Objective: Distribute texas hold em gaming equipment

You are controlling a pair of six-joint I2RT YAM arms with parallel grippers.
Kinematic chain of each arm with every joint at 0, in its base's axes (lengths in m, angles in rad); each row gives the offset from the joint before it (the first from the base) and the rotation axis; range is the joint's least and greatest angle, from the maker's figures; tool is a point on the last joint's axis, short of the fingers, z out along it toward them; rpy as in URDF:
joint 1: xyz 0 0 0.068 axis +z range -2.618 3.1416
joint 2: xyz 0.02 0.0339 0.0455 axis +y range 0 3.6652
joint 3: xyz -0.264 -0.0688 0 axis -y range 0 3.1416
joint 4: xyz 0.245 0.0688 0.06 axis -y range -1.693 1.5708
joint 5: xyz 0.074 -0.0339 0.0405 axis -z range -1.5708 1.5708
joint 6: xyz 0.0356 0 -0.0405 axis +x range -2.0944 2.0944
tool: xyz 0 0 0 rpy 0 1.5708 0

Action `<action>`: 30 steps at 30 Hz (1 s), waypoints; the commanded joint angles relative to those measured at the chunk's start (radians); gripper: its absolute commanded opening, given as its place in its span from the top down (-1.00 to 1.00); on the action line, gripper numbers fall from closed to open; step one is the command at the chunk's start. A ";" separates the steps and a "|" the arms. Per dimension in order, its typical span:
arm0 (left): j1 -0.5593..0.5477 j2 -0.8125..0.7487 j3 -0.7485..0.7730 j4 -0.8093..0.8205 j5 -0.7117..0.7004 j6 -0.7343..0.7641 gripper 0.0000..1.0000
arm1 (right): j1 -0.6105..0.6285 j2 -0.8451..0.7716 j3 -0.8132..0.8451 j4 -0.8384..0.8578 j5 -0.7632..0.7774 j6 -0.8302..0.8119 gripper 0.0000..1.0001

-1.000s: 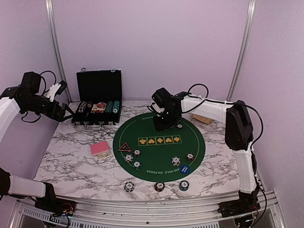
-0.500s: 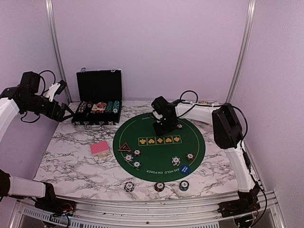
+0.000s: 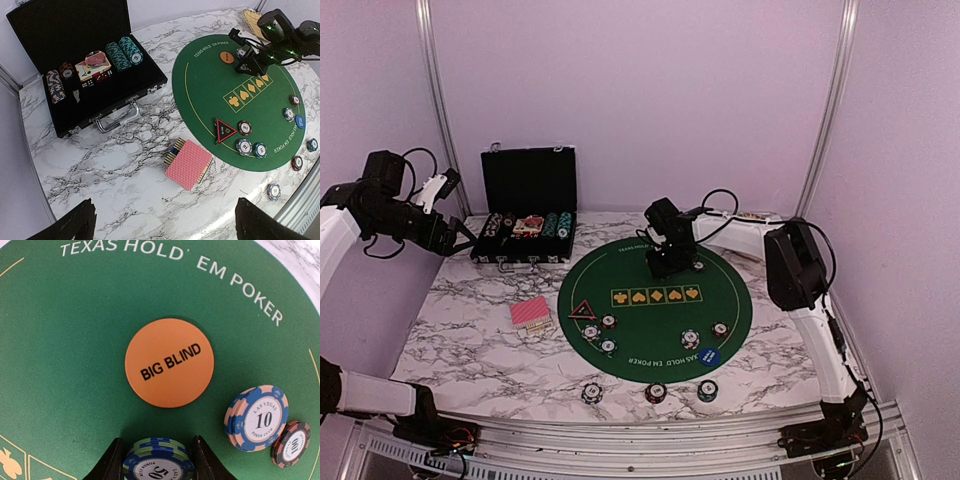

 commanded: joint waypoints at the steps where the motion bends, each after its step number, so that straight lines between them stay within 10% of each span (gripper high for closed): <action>1: -0.004 -0.003 0.025 -0.027 0.008 -0.002 -0.98 | -0.005 0.047 0.059 0.019 0.002 0.015 0.72; 18: -0.004 -0.007 0.024 -0.028 0.014 -0.005 -0.98 | 0.004 0.027 0.038 0.028 -0.023 0.019 0.08; 30: -0.003 -0.012 0.021 -0.034 0.018 -0.005 -0.98 | 0.034 -0.031 -0.017 0.051 0.057 0.025 0.03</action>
